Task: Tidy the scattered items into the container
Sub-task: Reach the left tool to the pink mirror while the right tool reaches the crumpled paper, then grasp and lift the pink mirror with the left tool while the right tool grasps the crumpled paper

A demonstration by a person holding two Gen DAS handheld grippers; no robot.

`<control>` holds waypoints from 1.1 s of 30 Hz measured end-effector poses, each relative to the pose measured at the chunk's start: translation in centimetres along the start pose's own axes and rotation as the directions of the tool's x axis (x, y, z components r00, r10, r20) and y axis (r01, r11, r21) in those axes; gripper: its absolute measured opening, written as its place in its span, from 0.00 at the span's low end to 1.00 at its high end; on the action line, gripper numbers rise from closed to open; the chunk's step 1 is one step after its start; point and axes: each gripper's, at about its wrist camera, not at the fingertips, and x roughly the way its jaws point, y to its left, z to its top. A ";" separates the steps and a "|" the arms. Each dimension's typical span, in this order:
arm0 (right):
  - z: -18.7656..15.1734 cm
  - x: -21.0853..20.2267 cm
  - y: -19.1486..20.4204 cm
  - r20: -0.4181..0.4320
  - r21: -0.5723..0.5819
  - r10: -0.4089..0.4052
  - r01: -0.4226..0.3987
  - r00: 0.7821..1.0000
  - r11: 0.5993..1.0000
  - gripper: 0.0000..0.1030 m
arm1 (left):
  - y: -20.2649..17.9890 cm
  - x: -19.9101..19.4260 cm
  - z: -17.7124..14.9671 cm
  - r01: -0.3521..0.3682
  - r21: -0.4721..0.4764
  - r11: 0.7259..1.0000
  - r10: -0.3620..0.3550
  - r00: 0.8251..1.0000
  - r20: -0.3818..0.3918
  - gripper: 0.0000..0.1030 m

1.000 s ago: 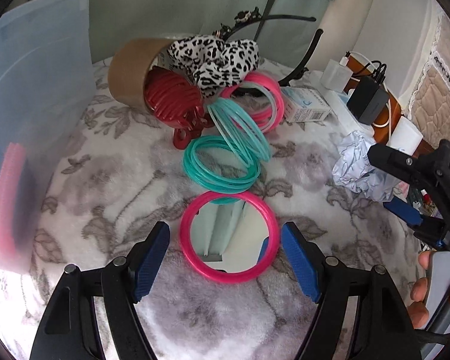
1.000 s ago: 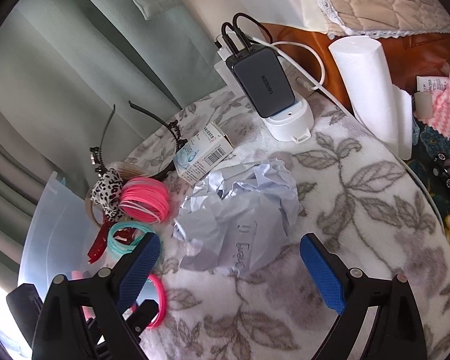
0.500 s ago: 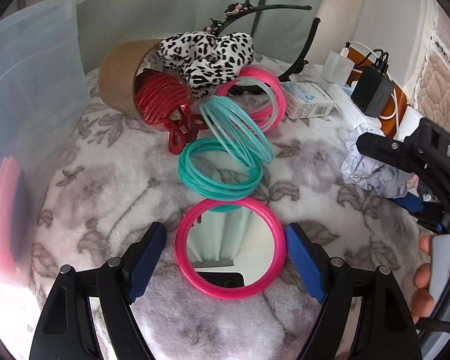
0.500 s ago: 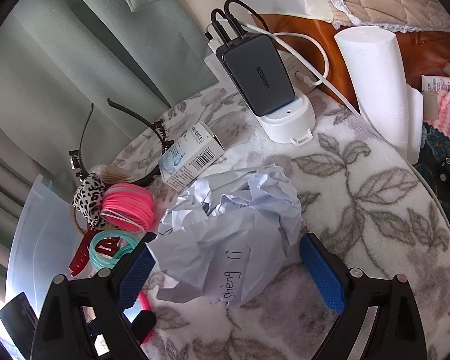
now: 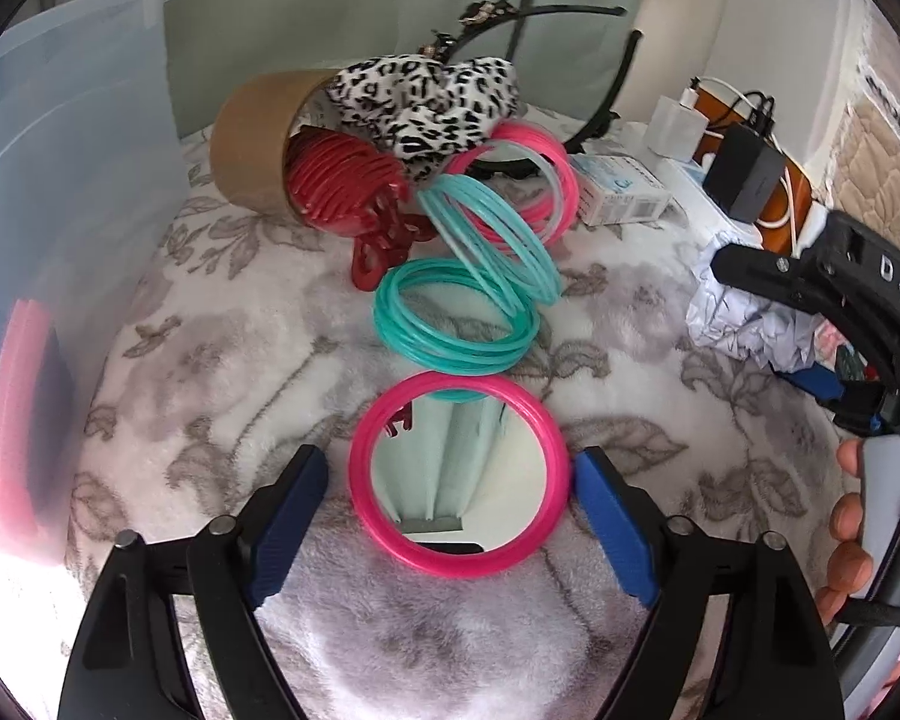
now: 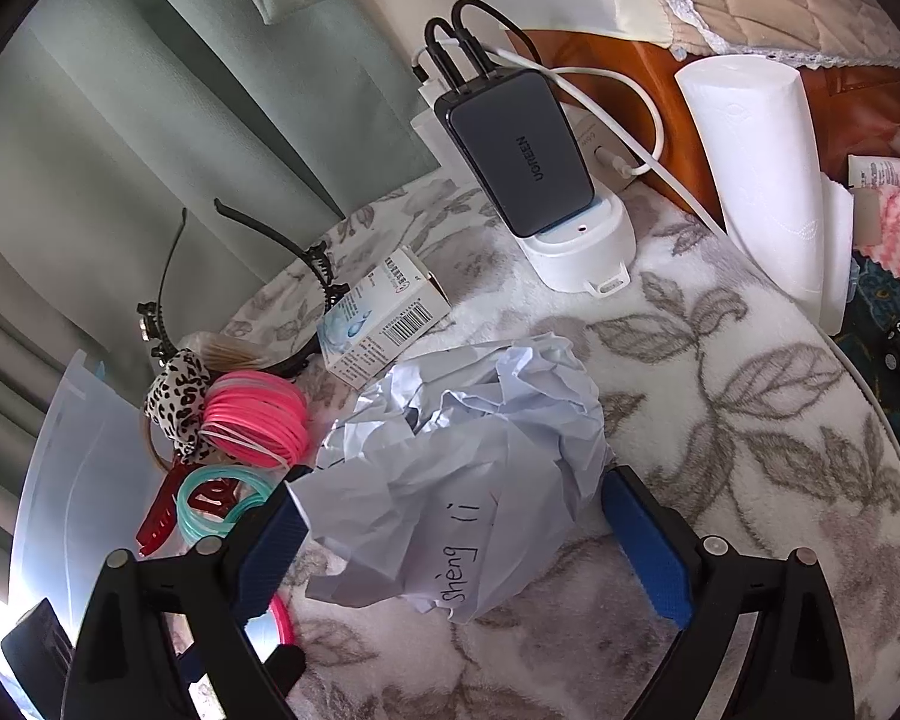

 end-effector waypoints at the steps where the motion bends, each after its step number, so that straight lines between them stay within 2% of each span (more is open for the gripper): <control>1: -0.1 -0.1 -0.2 -0.001 -0.001 -0.001 0.001 1.000 1.000 0.94 | 0.1 0.0 0.0 0.007 0.003 1.000 -0.007 1.000 0.002 0.84; 5: -0.5 -0.7 -1.0 0.000 0.004 0.004 -0.004 1.000 1.000 0.94 | 0.8 -0.3 0.4 0.050 -0.042 0.998 -0.050 0.999 0.014 0.84; 9: -1.0 -1.2 -1.6 0.002 0.000 0.000 0.000 1.000 1.000 0.94 | 0.8 0.1 0.9 0.020 -0.050 0.999 -0.020 1.000 0.014 0.84; 15: -1.9 -2.1 -2.7 0.005 -0.011 -0.007 0.007 1.000 1.000 0.95 | -1.0 1.2 1.4 -0.053 0.032 0.998 0.053 0.999 0.007 0.84; 19: -2.5 -2.8 -3.5 0.005 -0.013 -0.008 0.009 1.000 1.000 0.95 | -1.5 1.7 1.8 -0.062 0.050 0.997 0.061 0.998 0.011 0.85; 25: -3.6 -4.5 -5.1 0.000 0.015 0.001 -0.001 1.000 1.000 0.94 | -0.9 2.0 2.4 -0.046 0.028 0.999 0.045 0.999 0.006 0.84; 31: -5.2 -6.3 -6.9 -0.013 0.051 0.001 -0.001 1.000 0.999 0.90 | -0.8 1.9 2.6 -0.039 0.037 0.999 0.039 0.999 0.009 0.72; 33: -5.9 -7.2 -7.5 -0.019 0.061 -0.004 0.005 1.000 0.998 0.88 | -0.5 1.7 2.5 -0.034 0.031 0.999 0.034 0.999 0.002 0.72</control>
